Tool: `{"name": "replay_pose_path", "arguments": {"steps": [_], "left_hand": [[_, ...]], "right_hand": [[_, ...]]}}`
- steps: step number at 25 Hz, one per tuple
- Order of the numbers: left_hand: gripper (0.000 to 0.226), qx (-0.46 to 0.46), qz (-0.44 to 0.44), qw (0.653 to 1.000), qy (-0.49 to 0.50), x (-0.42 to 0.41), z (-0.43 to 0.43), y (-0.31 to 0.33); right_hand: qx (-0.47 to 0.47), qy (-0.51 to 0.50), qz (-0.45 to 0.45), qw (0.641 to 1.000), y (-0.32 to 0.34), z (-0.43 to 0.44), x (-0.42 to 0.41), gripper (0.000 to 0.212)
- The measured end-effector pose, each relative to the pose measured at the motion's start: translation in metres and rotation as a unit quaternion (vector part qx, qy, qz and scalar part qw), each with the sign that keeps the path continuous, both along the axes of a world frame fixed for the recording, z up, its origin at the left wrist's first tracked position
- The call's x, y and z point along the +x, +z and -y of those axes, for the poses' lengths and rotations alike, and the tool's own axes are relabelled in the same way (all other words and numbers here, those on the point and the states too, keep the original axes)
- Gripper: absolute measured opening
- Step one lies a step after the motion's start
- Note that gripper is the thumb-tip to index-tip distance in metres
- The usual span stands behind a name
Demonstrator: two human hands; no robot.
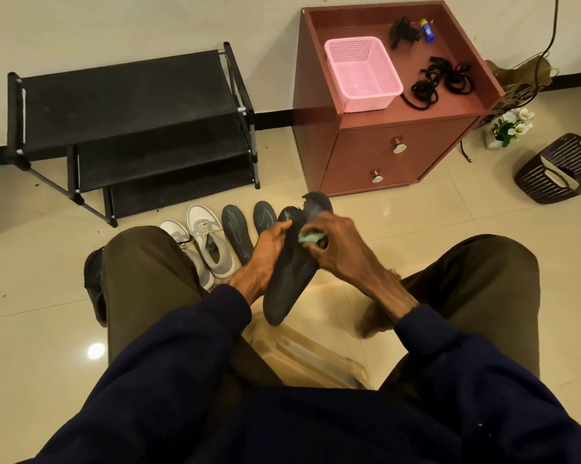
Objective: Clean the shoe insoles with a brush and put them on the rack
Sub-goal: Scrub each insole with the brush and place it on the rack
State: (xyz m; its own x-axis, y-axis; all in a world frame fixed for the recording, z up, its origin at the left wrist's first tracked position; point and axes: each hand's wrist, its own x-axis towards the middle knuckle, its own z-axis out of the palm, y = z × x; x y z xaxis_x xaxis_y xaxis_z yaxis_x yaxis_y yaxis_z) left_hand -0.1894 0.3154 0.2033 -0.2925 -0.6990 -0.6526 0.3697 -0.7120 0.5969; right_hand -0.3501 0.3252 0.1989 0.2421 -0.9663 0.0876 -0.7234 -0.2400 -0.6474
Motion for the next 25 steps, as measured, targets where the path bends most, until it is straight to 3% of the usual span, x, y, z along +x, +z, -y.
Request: {"name": "replay_pose_path", "arguments": {"steps": [3, 9, 12, 14, 19, 23, 25], "left_hand": [[0.041, 0.016, 0.009, 1.0, -0.007, 0.0, -0.001, -0.002], [0.046, 0.049, -0.035, 0.998, -0.031, -0.004, -0.003, 0.006], [0.045, 0.021, 0.002, 0.999, -0.029, -0.001, -0.002, 0.0], [0.045, 0.013, 0.013, 0.999, -0.027, 0.0, -0.001, -0.003], [0.045, 0.04, -0.036, 0.998, -0.029, -0.003, -0.002, 0.002], [0.046, 0.021, -0.004, 1.0, -0.016, 0.0, 0.0, -0.004], [0.047, 0.019, -0.005, 1.0, -0.012, 0.001, 0.001, -0.006]], "right_hand": [[0.082, 0.09, 0.015, 0.992, 0.006, -0.005, 0.009, 0.016], [-0.042, -0.076, -0.03, 0.996, -0.001, 0.012, -0.014, 0.017], [0.034, 0.043, 0.0, 0.998, 0.002, 0.0, 0.002, 0.019], [0.045, 0.066, -0.001, 0.997, 0.002, -0.002, 0.007, 0.018], [-0.057, -0.104, -0.035, 0.992, -0.006, 0.011, -0.012, 0.021], [0.04, 0.049, 0.019, 0.998, 0.002, -0.004, 0.008, 0.019], [0.049, 0.07, 0.015, 0.996, 0.002, -0.004, 0.011, 0.017]]}}
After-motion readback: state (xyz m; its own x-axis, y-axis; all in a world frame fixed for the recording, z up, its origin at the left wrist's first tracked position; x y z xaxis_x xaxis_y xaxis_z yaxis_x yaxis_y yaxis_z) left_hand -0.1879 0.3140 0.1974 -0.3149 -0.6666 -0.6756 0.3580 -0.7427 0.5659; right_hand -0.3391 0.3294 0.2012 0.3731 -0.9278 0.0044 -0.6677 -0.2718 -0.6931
